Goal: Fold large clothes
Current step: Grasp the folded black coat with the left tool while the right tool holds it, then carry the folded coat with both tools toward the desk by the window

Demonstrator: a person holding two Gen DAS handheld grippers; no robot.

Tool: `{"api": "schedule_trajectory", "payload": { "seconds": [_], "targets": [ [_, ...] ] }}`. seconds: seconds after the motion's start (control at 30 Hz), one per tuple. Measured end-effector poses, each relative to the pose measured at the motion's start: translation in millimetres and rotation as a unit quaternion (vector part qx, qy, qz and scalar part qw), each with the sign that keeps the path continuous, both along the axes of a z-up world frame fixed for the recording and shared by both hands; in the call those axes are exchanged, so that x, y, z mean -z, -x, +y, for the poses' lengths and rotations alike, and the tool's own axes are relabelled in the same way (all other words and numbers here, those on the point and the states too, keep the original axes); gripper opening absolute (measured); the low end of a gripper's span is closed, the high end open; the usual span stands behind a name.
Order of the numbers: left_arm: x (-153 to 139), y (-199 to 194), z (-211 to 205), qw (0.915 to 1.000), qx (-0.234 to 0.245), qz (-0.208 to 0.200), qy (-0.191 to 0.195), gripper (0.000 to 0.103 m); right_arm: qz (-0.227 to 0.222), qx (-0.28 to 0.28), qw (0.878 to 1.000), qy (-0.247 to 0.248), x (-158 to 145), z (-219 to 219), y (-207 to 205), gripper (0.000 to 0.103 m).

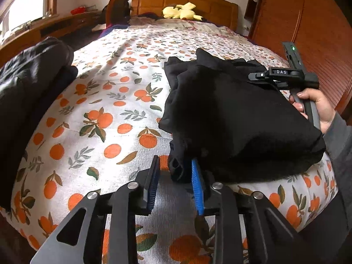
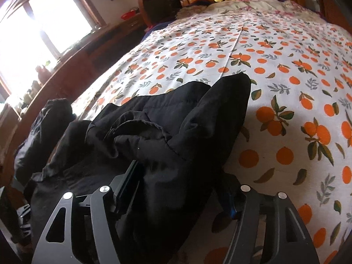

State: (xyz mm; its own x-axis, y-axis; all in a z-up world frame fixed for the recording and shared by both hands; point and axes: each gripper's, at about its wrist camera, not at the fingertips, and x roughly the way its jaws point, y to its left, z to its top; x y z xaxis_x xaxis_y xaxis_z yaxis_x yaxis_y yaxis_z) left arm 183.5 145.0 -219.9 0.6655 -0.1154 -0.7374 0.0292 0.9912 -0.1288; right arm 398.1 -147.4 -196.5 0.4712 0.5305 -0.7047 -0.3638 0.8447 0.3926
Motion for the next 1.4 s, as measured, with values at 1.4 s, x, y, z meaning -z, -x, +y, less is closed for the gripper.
{"api": "schedule_trajectory", "payload": {
  "seconds": [1.4],
  "targets": [
    [-187.5, 111.6, 219.7, 0.9691, -0.135, -0.193, -0.072, 0.004, -0.205, -0.128, 0.97, 0.001, -219.3, 312.5, 56.2, 0.019]
  ]
}}
